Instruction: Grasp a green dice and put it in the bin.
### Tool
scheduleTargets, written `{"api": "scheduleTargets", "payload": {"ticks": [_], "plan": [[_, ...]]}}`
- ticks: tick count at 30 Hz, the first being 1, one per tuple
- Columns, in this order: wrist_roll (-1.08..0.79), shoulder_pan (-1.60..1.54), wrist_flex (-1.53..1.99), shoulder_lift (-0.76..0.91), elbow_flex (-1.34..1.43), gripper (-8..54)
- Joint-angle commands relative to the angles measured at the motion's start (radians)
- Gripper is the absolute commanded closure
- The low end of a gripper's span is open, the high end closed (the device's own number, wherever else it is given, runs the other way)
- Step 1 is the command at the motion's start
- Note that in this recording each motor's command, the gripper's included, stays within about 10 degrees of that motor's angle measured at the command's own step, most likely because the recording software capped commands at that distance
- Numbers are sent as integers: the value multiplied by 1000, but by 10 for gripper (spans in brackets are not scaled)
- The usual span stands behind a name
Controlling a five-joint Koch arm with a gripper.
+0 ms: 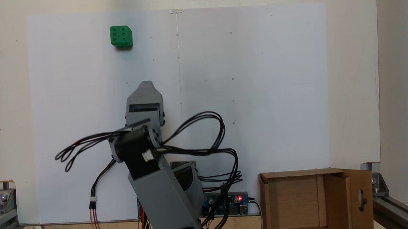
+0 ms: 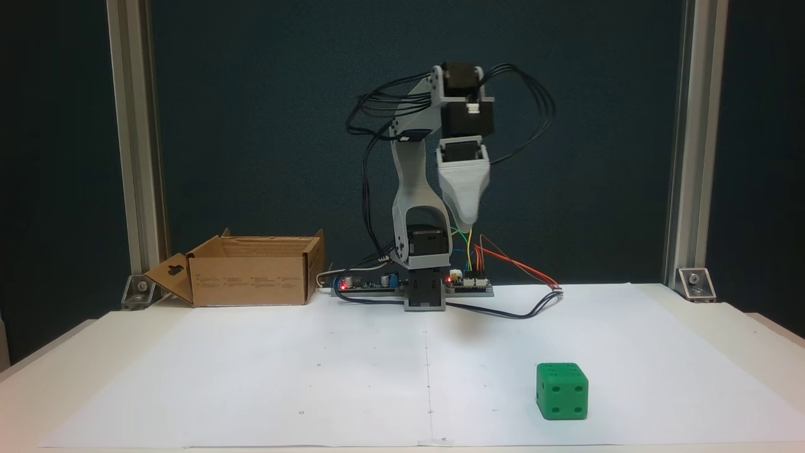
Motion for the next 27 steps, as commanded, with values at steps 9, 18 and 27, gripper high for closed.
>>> {"api": "scheduleTargets", "payload": {"ticks": [9, 18, 27], "plan": [[71, -83, 28, -336, -319, -2], [92, -81, 35, -571, -637, 5], [137, -74, 43, -762, -865, 15]]}}
